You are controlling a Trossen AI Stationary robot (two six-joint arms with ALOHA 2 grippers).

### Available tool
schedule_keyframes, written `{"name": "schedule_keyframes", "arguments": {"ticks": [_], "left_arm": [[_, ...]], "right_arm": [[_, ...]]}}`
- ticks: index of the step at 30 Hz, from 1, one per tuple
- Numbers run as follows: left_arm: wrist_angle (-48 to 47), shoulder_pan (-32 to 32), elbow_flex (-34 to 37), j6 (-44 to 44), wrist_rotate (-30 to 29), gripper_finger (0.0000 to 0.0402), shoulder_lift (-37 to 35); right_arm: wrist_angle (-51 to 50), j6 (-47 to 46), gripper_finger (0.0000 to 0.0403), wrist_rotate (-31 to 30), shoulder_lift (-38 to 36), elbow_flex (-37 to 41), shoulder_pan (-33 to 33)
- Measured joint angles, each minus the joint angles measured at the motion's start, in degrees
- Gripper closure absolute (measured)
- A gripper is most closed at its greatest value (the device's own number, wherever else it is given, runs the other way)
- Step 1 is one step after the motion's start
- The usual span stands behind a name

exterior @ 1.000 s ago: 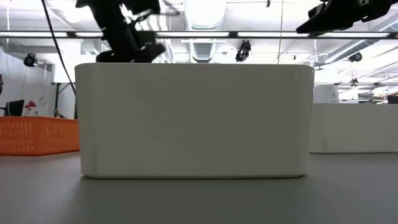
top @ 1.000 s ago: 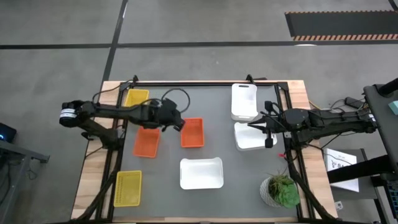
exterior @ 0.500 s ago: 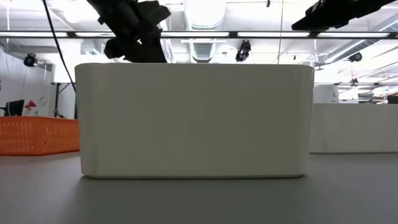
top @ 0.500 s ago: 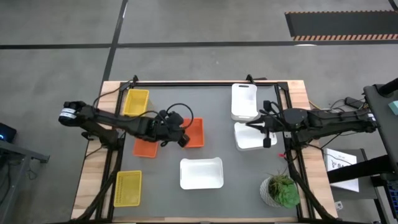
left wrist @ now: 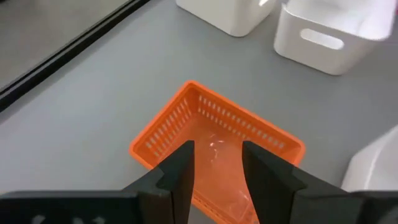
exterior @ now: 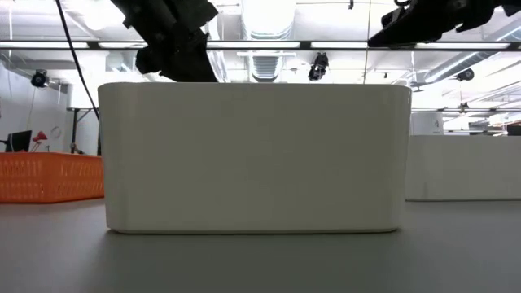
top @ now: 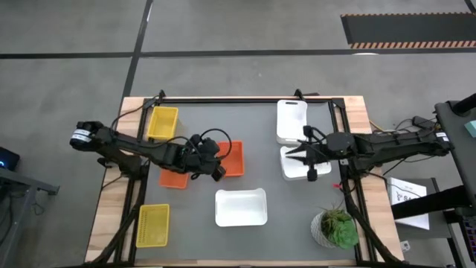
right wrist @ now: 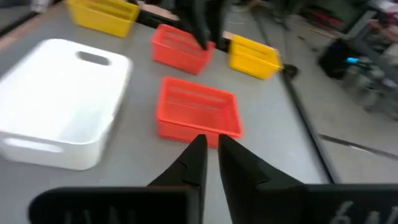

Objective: Stack baskets by color
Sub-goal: Stack the bottom white bin on top of the top white bin

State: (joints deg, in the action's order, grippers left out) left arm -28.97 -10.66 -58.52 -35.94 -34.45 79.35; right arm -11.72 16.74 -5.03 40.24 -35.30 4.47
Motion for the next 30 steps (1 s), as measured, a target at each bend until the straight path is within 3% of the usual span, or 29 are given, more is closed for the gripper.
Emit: {"name": "schedule_keyframes", "arguments": {"ticks": [8,12,18,30], "left_arm": [[0.04,-0.91,0.07,1.00,-0.89,0.0283,0.00],[0.04,-0.92,0.07,2.34,-1.92,0.0283,0.00],[0.04,-0.92,0.07,3.80,-2.04,0.0283,0.00],[0.08,-0.78,0.07,8.34,-2.04,0.0283,0.00]], "right_arm": [[-2.43,2.50,0.0262,10.24,9.47,-6.09,0.00],[-4.83,7.44,0.0231,17.12,16.43,-10.24,0.26],[-9.57,15.57,0.0224,20.51,26.39,-16.01,2.62],[-22.01,19.12,0.0245,20.70,44.46,-29.04,9.05]]}}
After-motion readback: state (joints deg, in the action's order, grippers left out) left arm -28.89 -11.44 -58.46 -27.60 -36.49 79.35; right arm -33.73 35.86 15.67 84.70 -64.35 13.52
